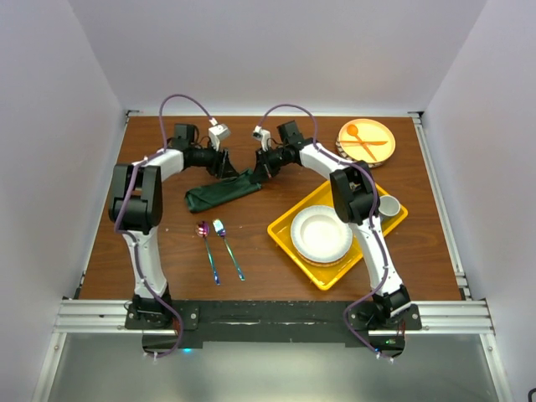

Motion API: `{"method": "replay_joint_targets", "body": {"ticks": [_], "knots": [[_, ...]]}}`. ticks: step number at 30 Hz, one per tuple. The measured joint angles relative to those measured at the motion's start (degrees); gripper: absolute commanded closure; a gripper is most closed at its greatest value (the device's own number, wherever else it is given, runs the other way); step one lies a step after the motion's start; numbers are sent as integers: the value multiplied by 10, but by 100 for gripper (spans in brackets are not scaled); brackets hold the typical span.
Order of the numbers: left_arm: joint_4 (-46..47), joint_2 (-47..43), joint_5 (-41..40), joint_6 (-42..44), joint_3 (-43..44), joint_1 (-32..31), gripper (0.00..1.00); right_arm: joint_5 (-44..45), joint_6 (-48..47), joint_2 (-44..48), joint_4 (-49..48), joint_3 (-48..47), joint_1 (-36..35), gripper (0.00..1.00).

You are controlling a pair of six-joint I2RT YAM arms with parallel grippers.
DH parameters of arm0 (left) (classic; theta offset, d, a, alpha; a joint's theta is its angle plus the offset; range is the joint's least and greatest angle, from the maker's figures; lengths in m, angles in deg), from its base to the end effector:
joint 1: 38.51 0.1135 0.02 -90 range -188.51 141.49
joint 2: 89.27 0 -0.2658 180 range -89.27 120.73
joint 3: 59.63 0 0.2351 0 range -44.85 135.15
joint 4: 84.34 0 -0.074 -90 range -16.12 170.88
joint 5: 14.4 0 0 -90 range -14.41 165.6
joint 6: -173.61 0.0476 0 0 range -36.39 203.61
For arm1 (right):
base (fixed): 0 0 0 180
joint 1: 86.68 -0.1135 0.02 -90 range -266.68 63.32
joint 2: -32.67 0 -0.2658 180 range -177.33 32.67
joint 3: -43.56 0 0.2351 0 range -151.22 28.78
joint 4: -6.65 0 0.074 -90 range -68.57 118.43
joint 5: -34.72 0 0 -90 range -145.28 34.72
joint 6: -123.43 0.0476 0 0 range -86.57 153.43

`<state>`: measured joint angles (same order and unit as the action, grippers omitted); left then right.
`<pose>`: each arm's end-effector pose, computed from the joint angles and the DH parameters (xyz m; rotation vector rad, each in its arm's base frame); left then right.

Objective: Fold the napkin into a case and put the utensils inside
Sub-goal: Fold the 2/3-rectangle-folded napkin at the center of the board.

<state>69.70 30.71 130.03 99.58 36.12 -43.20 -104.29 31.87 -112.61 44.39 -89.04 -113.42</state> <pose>0.4277 -0.0739 0.1691 0.7876 2.0649 -1.0346 0.4615 0.2728 0.1322 -0.9577 2.2063 1.2421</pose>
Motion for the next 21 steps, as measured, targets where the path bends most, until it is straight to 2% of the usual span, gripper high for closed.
{"method": "replay_joint_targets", "body": {"ticks": [7,13,16,18,20,21], "knots": [[19,14,-33,-13,13,-34,42,-7,21,0,-20,10,1,100],[11,40,-42,-14,31,-43,51,-19,35,0,-38,19,3,100],[-2,45,-46,-12,32,-43,69,-24,42,0,-47,25,5,100],[-8,47,-46,-8,32,-43,77,-30,47,0,-53,28,6,100],[-14,48,-45,-4,33,-43,93,-32,53,0,-55,30,7,100],[-18,48,-44,-5,34,-43,99,-32,54,0,-56,30,7,96]]}}
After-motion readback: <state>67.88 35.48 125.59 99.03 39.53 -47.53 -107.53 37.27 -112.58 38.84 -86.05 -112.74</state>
